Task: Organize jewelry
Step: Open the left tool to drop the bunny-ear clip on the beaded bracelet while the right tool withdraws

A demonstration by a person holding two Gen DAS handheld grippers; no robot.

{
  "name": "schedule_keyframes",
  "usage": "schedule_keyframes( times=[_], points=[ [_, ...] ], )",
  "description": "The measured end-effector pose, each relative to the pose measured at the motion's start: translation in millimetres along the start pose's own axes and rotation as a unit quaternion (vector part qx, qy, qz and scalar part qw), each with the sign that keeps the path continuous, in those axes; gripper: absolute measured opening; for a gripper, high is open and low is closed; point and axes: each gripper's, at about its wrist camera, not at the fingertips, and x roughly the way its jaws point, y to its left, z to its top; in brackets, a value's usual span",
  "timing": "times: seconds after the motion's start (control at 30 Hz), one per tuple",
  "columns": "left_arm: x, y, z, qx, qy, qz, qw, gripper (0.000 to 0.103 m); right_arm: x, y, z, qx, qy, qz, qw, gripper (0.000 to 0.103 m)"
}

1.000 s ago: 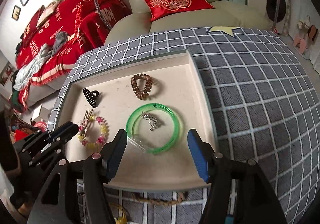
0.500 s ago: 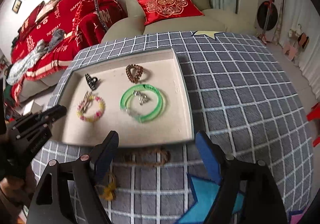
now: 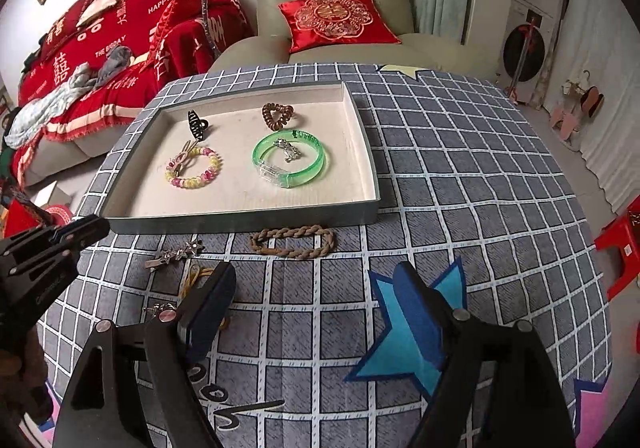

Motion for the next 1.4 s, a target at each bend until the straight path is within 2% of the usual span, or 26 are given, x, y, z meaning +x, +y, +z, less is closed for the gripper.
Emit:
schedule_keyframes(
  times=[0.13,0.17,0.2,0.23,0.3,0.47,0.8,1.4],
  points=[
    [-7.9,-1.6,-9.0,0.002,-0.002,0.0,1.0,0.024,-8.9,3.9,-3.4,-0.011,-0.011,-0.012,1.0,0.083],
    [-10.0,-1.8,-11.0,0.001,-0.003,-0.001,1.0,0.028,-11.1,4.8,-4.1,-0.014,-0.013,-0.013,1.0,0.083],
    [-11.3,-2.1,-12.0,0.0,-0.003,-0.002,1.0,0.069,-12.9,5.3,-4.7,-0.014,-0.015,-0.013,1.0,0.083],
    [-13.1,-2.0,-13.5,-0.003,-0.003,-0.002,1.0,0.102,-14.5,5.7,-5.2,-0.013,-0.017,-0.013,1.0,0.083],
    [-15.8,-3.5,-13.2,-0.005,-0.013,0.011,0.9998,0.103,-16.0,5.2,-5.5,-0.011,-0.019,-0.013,1.0,0.083],
    [-17.5,-10.1,-16.3,0.008,-0.022,0.014,0.9996,0.103,-19.8,6.8,-7.2,-0.02,-0.027,-0.023,0.999,0.083],
    [-15.7,-12.9,-32.7,0.008,-0.005,0.02,0.9998,0.103,-26.5,5.2,-9.9,-0.022,-0.053,-0.023,0.998,0.086],
    [-13.4,-22.2,-35.4,0.022,0.007,0.011,0.9997,0.103,-18.8,5.4,-11.7,-0.033,-0.041,-0.03,0.998,0.086]
  ],
)
